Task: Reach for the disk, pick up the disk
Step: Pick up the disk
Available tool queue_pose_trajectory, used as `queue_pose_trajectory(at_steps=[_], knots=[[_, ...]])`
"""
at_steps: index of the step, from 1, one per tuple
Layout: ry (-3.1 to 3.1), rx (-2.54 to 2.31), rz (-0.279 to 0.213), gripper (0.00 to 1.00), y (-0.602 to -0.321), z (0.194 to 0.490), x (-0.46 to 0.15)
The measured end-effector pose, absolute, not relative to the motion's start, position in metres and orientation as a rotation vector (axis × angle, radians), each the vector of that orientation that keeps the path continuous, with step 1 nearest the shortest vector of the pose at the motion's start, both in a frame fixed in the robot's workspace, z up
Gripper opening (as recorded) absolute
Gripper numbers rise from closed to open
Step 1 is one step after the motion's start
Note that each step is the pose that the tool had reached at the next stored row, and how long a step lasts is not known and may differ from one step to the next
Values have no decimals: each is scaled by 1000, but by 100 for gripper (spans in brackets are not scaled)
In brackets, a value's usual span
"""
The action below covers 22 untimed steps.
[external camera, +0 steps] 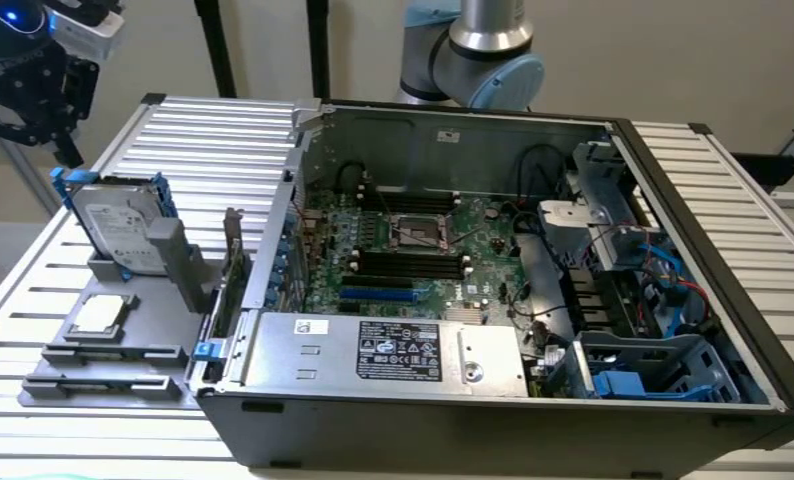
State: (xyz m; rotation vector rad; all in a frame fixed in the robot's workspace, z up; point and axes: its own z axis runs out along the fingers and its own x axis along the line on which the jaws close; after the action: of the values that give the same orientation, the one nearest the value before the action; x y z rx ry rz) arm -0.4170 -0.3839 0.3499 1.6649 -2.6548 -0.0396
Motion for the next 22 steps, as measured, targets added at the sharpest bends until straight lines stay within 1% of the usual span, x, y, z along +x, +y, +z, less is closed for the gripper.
queue_pose_trajectory(at_steps=[22], knots=[[-2275, 2155, -31, 11, -384, 350, -417]])
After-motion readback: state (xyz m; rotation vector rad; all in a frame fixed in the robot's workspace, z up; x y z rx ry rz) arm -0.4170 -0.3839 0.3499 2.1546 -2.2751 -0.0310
